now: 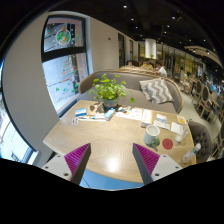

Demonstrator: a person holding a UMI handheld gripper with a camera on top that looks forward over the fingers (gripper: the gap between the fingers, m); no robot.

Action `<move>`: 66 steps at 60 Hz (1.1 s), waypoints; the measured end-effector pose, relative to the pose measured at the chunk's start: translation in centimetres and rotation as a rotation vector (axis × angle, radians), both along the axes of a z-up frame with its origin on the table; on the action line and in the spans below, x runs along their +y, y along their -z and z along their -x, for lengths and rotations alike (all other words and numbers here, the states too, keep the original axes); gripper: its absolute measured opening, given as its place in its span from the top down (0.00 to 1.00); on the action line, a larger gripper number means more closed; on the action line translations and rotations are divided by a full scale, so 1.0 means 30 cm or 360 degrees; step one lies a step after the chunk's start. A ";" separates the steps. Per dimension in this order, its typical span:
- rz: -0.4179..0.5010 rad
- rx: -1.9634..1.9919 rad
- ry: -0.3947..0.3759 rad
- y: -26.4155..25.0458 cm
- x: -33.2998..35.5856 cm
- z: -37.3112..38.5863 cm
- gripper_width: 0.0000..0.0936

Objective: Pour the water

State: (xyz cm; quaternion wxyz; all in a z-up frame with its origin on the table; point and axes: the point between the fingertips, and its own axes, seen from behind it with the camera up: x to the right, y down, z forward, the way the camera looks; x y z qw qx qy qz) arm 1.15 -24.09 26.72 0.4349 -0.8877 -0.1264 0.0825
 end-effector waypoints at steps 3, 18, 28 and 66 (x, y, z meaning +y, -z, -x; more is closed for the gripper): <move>-0.0003 -0.0002 0.0036 0.004 0.007 -0.043 0.08; -0.0016 -0.0027 0.0209 0.149 0.018 -0.465 0.09; 0.0017 -0.0078 0.0348 0.321 -0.031 -0.807 0.09; -0.0220 -0.0083 0.0574 0.733 0.429 -1.557 0.09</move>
